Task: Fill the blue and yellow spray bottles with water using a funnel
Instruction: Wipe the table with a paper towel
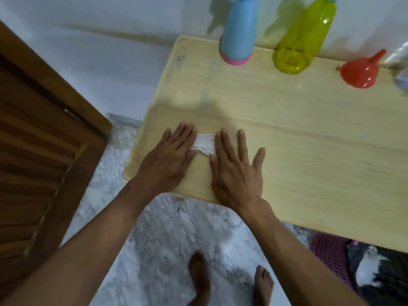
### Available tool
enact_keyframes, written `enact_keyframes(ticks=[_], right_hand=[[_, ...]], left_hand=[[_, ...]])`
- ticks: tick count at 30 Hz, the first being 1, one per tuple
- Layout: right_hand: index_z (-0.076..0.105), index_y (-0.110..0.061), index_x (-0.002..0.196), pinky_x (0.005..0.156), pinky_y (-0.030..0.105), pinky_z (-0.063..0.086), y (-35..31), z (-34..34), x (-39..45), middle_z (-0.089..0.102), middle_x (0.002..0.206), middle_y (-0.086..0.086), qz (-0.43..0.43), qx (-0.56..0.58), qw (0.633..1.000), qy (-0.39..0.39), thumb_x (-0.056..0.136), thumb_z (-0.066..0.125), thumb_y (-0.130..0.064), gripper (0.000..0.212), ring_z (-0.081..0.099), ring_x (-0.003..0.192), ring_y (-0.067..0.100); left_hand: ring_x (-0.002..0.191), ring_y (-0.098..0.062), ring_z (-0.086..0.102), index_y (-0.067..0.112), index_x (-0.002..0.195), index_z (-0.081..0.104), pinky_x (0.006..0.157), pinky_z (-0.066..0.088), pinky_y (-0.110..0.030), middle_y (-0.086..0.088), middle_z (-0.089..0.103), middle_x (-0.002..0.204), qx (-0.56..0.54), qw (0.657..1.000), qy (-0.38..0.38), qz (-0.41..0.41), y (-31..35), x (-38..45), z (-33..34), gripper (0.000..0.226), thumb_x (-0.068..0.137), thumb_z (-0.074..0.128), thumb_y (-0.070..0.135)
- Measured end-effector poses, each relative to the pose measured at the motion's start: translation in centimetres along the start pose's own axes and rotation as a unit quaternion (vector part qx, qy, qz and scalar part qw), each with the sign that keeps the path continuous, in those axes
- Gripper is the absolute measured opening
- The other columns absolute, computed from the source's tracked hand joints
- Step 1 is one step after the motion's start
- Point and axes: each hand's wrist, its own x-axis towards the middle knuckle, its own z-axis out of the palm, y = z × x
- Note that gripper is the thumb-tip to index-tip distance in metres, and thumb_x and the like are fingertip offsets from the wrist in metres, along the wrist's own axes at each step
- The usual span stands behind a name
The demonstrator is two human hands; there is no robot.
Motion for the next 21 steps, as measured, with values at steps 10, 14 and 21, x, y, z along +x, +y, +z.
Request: enact_keyframes(ticks=[10, 14, 21], right_hand=[[0.006, -0.032, 0.161, 0.117, 0.070, 0.001, 5.6, -1.2, 0.3, 0.005, 0.168, -0.016, -0.242, -0.095, 0.965, -0.043, 0.102, 0.003, -0.048, 0.062, -0.004, 0.157, 0.020], [0.004, -0.032, 0.161, 0.116, 0.069, -0.003, 8.6, -2.0, -0.6, 0.001, 0.168, -0.018, -0.283, -0.099, 0.952, -0.053, 0.101, 0.001, -0.049, 0.063, -0.007, 0.157, 0.019], [0.003, -0.032, 0.161, 0.117, 0.067, -0.004, 12.9, -3.2, -3.4, 0.000, 0.167, -0.018, -0.301, -0.094, 0.947, -0.066, 0.100, -0.001, -0.049, 0.064, -0.009, 0.156, 0.017]], left_hand=[[0.152, -0.026, 0.017, -0.001, 0.152, 0.030, 0.123, 0.011, -0.047, -0.014, 0.026, 0.161, -0.022, 0.983, 0.081, -0.162, 6.8, -4.8, 1.9, 0.060, 0.104, 0.020, 0.034], [0.153, -0.025, 0.013, 0.001, 0.153, 0.026, 0.124, 0.005, -0.047, -0.013, 0.023, 0.162, -0.018, 0.973, 0.096, -0.208, 10.5, -5.4, 3.1, 0.061, 0.105, 0.015, 0.037], [0.153, -0.024, 0.009, 0.000, 0.154, 0.023, 0.123, 0.004, -0.051, -0.013, 0.020, 0.163, -0.026, 0.965, 0.119, -0.233, 16.5, -5.1, 5.1, 0.065, 0.105, 0.005, 0.040]])
